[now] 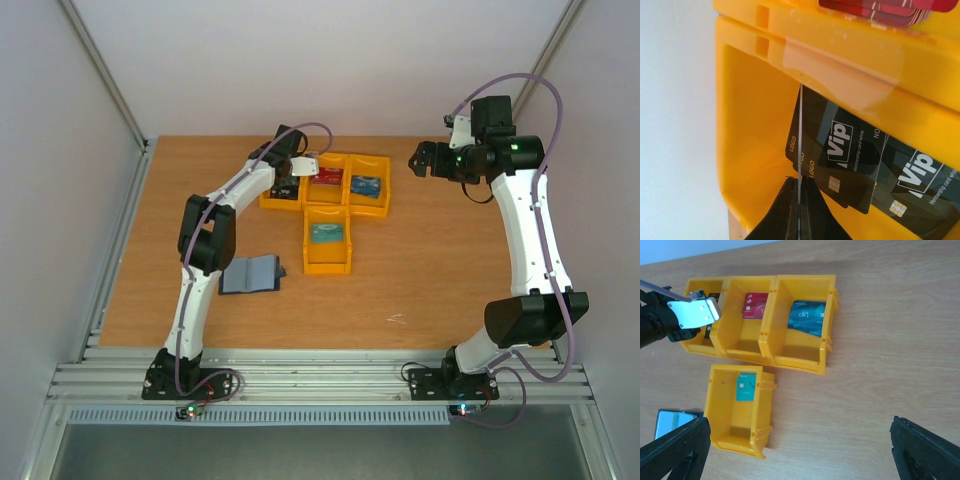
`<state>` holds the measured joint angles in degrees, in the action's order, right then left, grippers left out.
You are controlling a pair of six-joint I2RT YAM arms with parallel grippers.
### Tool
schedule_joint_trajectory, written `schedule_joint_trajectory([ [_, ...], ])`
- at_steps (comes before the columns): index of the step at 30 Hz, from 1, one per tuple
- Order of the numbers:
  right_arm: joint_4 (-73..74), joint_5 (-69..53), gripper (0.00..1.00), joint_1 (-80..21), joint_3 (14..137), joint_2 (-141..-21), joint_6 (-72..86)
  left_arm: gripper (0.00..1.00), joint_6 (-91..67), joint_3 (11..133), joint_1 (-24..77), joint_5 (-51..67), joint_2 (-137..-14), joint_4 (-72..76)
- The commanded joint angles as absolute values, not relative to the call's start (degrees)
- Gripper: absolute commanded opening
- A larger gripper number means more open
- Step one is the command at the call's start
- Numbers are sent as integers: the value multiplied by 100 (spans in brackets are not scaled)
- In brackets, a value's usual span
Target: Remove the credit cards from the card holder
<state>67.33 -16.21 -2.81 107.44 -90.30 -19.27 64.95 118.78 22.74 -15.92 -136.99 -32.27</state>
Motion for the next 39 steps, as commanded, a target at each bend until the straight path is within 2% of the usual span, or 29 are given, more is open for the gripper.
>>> schedule_joint_trajectory([
  [1,6784,-1709,99,-215,10858,-9048,-1957,0,6723,11821,2347,-1708,-13834,-2886],
  [4,6783,-1721,99,-201,10850,-9046,-1981,0,6700,11814,2347,-1697,-13797,-2980],
  [7,6775,-1761,99,-163,10837,-9054,-1978,8,6782,11718,2347,-1651,-13764,-3023],
  [14,6755,-1828,99,-134,10843,-9058,-1978,9,6946,11882,2339,-1758,-13962,-2891],
  [26,6766,-1928,99,-130,10840,-9015,-1986,61,6755,12032,2338,-1841,-13993,-3009],
  [39,6789,-2003,99,-125,10836,-8967,-1980,95,6270,12064,2321,-1652,-13710,-3194],
])
